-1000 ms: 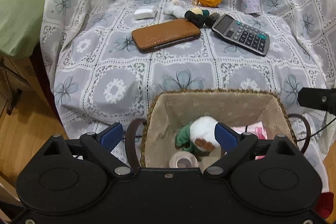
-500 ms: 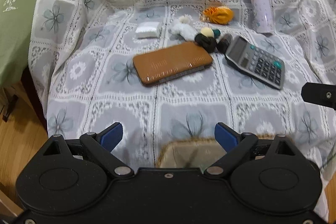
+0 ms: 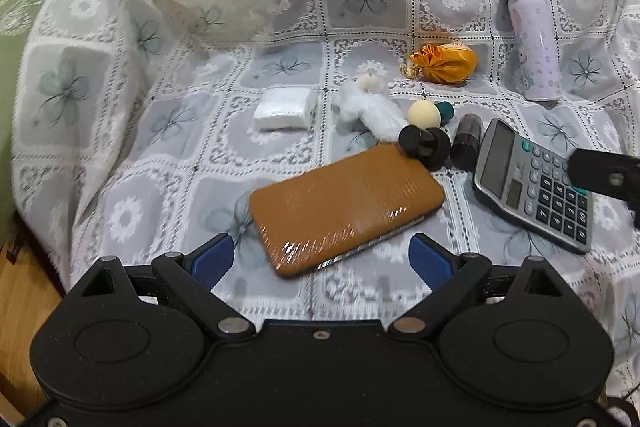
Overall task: Organize soft objects
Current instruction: 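Reach the left tool to the white packet while the right tool reaches the yellow pouch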
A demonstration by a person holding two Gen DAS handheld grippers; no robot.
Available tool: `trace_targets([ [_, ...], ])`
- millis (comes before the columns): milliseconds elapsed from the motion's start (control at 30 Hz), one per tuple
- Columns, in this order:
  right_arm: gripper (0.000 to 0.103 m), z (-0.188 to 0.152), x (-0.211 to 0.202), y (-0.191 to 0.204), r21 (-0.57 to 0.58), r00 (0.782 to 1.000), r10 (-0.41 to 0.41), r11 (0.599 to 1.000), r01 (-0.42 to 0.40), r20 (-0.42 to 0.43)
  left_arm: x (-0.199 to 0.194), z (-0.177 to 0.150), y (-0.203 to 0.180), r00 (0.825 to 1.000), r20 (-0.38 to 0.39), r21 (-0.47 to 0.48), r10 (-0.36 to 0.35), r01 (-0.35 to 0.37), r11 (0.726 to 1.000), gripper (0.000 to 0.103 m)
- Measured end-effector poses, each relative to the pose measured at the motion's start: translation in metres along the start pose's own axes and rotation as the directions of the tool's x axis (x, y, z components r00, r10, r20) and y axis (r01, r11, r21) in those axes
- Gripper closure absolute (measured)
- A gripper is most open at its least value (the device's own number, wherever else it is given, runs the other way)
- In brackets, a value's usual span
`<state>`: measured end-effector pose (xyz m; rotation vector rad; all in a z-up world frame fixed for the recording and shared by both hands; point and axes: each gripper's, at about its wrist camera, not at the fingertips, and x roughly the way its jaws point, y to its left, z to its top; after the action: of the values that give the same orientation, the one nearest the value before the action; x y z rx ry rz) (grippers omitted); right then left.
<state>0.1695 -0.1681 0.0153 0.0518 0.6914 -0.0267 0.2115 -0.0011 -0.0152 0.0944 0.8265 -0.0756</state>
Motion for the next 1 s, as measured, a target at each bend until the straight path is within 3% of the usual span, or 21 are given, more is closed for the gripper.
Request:
trace_targets([
  [167,0.004,0.021,0.045,0.007,-0.137,0.999,-0.031,0.990,0.030,-0.008,0.021,0.011,-0.008,1.000,-0.015,0.017,-0.020,0.020,1.000,0.011],
  [333,0.005,0.038,0.083,0.006,-0.187,0.998,-0.046,0.982,0.039,-0.033,0.033,0.019,-0.012,0.999,-0.023,0.028,-0.030,0.031,0.999,0.011],
  [767,0.004,0.097,0.152,-0.001,-0.092,0.999,-0.048,0.995,0.046,-0.024,0.080,0.082,0.009,0.999,0.048,-0.004,0.020,-0.020,1.000,0.007],
  [1000,0.002,0.118,0.178,0.003,-0.080,0.998,-0.049,0.996,0.047,-0.027,0.114,0.102,0.023,0.999,0.022,-0.011,0.030,-0.030,0.999,0.007],
])
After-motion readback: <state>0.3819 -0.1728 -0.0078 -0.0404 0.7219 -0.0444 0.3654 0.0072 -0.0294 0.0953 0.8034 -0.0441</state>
